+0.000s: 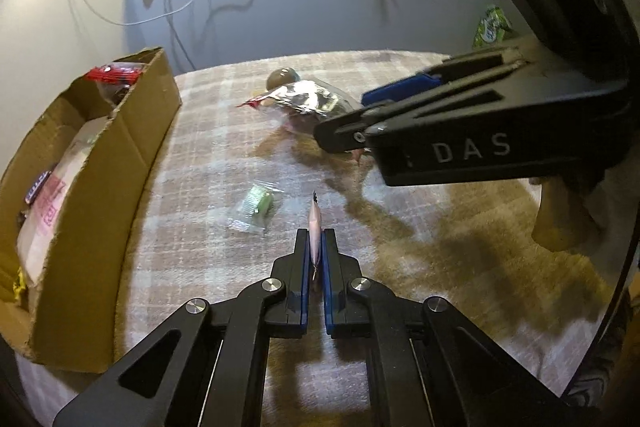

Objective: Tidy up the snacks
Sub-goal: 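Grasp the pink wrapper with the left tool while the right tool grasps another red-sealed snack bag, then carry the pink wrapper and snack bag into the box and open both tools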

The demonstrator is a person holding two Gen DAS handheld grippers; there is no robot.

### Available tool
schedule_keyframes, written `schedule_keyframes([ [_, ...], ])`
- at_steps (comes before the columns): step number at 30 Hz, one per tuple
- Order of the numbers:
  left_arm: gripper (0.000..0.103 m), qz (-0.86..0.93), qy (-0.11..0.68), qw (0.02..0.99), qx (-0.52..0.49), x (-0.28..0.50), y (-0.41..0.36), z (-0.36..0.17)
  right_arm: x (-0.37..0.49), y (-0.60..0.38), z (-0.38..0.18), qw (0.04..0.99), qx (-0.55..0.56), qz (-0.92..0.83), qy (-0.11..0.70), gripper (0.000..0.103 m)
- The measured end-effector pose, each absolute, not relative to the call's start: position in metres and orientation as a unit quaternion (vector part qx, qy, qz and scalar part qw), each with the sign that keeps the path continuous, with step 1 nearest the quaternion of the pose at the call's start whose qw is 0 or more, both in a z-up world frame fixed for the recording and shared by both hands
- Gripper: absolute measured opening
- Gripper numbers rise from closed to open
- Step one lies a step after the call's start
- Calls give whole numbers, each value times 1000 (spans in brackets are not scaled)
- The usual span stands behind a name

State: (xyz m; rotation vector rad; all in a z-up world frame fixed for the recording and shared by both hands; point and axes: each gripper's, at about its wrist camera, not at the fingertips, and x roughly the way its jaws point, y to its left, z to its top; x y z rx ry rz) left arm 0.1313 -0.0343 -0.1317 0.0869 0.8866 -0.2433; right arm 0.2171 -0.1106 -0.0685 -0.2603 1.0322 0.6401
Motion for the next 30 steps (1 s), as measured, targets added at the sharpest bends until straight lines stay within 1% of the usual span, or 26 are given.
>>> schedule_keyframes([
  [7,4,-113,410,905,11,125,-19,-114,212,-111,-59,820,-116,301,473,48],
  [16,4,-97,371,923,-14,112,10,-82,201,-103,-27,833,-115,306,447,48],
  [30,4,-52,325,944,-34,99,71,-48,192,-61,13,842,-127,324,412,48],
])
